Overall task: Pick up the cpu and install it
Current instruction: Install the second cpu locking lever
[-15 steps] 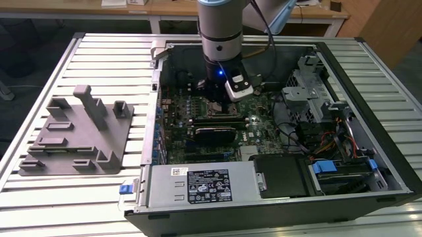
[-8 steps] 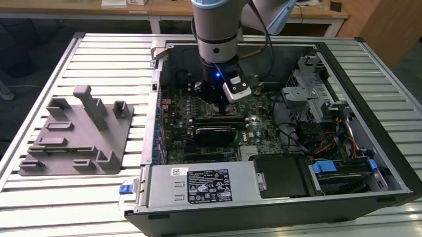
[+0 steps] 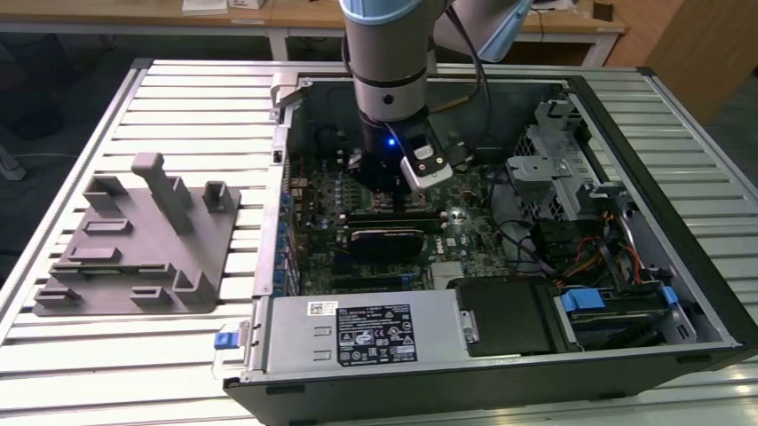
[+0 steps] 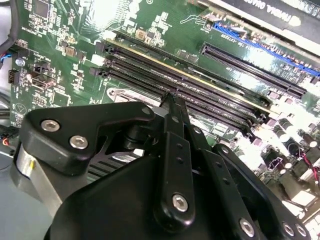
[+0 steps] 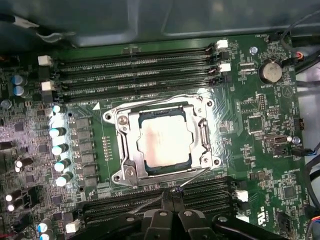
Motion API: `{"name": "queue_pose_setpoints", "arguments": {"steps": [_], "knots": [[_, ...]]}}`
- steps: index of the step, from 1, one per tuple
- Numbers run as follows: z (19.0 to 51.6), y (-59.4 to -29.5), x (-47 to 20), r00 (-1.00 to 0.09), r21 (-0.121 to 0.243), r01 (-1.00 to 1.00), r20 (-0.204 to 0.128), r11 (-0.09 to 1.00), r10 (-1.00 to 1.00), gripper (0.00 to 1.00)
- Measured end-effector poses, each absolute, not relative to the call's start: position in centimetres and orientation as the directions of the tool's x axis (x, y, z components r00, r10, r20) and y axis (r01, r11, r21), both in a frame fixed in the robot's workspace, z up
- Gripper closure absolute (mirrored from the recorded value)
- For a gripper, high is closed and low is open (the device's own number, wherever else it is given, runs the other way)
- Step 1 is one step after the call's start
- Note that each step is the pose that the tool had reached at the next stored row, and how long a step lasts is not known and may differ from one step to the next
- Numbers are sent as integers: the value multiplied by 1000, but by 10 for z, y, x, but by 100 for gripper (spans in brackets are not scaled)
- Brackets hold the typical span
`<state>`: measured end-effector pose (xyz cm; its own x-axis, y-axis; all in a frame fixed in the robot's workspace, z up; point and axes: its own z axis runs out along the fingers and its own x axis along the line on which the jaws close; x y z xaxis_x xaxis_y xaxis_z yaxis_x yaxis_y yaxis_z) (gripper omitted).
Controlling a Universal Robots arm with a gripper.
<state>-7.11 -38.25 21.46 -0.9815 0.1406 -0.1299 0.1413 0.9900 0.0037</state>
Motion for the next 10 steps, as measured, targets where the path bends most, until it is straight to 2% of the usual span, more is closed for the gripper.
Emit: {"name": "queue_pose_setpoints", "arguments": {"steps": [10], "knots": [[208,-385,-76,-987,32,100,-126,995,103,89]]}}
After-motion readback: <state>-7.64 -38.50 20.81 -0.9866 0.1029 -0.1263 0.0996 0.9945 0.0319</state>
